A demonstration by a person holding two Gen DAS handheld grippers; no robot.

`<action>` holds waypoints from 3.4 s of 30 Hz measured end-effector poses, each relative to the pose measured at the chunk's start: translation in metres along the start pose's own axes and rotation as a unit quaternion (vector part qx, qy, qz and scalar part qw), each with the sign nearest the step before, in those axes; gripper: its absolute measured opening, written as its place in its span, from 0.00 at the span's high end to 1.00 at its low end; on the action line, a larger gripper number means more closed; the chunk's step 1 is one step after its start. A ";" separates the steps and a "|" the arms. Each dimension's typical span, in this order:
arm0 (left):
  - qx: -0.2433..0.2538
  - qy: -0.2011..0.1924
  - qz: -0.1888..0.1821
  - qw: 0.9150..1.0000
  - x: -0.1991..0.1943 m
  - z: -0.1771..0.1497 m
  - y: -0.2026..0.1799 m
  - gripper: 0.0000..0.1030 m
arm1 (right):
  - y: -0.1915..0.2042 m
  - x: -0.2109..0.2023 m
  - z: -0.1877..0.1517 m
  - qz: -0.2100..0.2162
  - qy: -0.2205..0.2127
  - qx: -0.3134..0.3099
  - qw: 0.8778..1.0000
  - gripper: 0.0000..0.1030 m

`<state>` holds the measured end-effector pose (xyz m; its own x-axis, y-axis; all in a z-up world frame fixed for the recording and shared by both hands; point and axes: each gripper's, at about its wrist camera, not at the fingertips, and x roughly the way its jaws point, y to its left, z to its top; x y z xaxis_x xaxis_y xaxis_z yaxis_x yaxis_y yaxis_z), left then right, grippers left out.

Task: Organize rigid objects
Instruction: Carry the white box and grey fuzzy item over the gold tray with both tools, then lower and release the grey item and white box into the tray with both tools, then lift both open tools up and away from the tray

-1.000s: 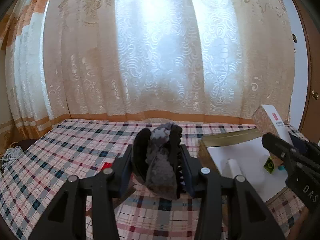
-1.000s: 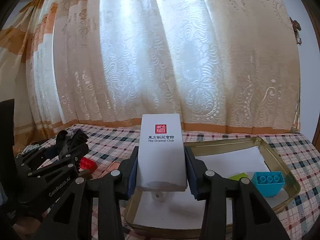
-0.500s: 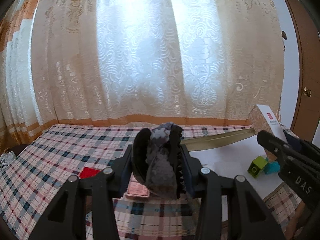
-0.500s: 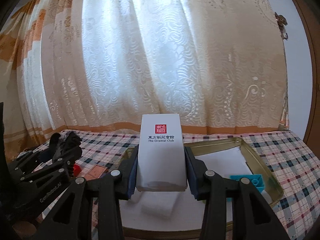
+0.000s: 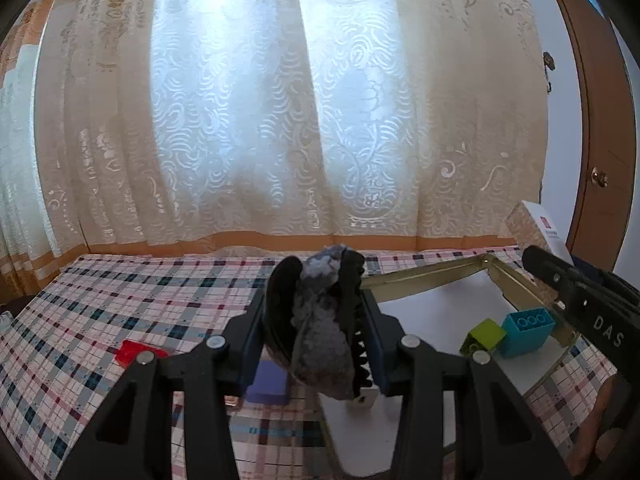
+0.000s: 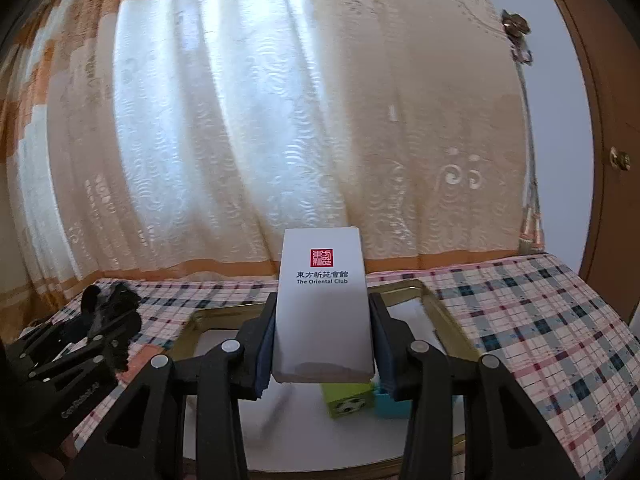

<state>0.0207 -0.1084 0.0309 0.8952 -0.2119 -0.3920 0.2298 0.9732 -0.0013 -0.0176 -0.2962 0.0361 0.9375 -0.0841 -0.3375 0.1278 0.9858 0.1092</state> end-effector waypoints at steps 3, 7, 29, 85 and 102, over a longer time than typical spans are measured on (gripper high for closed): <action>0.003 0.000 -0.004 1.000 0.002 0.001 -0.008 0.58 | -0.010 0.002 0.001 -0.011 0.002 0.004 1.000 0.56; 0.003 0.002 -0.008 1.000 0.004 0.002 -0.013 0.58 | -0.025 0.001 0.004 -0.027 -0.001 0.009 1.000 0.56; 0.029 0.070 -0.032 0.997 0.063 -0.001 -0.088 0.58 | -0.060 0.065 0.002 -0.089 0.063 -0.005 0.994 0.56; 0.027 -0.033 0.026 0.999 0.021 -0.011 -0.053 0.00 | -0.049 0.006 0.000 -0.120 -0.105 0.028 0.987 0.15; -0.001 -0.070 0.054 0.996 0.007 -0.018 -0.017 0.00 | -0.032 -0.020 -0.010 -0.173 -0.163 -0.012 0.971 0.15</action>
<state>0.0159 -0.1245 0.0113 0.9594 -0.1163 -0.2570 0.1287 0.9912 0.0322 -0.0435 -0.3250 0.0300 0.8928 -0.4491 -0.0351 0.4498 0.8929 0.0183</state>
